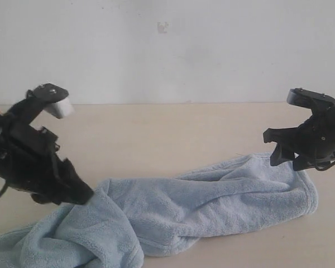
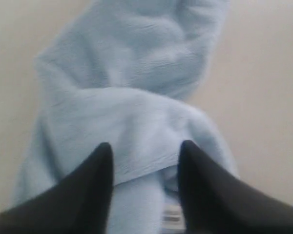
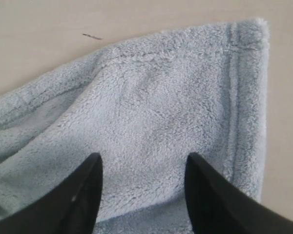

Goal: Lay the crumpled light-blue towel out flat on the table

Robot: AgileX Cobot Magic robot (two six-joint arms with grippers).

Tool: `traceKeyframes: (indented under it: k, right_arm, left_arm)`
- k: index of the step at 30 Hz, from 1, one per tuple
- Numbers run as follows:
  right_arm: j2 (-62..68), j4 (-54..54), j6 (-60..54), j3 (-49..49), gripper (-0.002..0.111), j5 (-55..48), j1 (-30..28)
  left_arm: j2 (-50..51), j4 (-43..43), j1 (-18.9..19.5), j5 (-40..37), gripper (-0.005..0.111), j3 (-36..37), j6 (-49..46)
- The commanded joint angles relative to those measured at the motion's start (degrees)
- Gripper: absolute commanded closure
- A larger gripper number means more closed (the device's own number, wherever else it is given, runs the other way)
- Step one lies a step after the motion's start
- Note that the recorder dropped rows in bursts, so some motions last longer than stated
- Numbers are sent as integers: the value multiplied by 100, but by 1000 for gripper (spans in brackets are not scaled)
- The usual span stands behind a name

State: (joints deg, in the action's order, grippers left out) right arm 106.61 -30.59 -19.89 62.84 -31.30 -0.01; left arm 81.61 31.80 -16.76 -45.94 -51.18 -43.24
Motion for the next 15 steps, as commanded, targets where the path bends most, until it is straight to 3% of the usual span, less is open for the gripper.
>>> traceKeyframes:
  k: [1, 3, 5, 7, 8, 10, 15]
  right_arm:
    - [-13, -14, -44, 20, 58, 22, -44]
    - [-13, -36, -44, 20, 58, 22, -44]
    - [-13, -47, -44, 20, 58, 22, -44]
    - [-13, -60, -44, 20, 58, 11, -44]
    - [-13, -95, -44, 20, 58, 11, -44]
    - [-13, -184, -44, 20, 58, 0, -44]
    - [-13, -211, -44, 20, 58, 0, -44]
  left_arm:
    - [-61, -3323, 427, 431, 102, 366, 3545]
    - [2, -4392, 586, 231, 97, 582, 4872]
    - [2, -4313, 586, -31, 86, 652, 4901]
    - [2, -4181, 586, -230, 64, 836, 4837]
    - [9, -4249, 586, -171, 51, 1072, 4837]
    - [86, -4382, 586, 299, 38, 1451, 4837]
    - [350, -4445, 586, 957, 36, 1854, 4837]
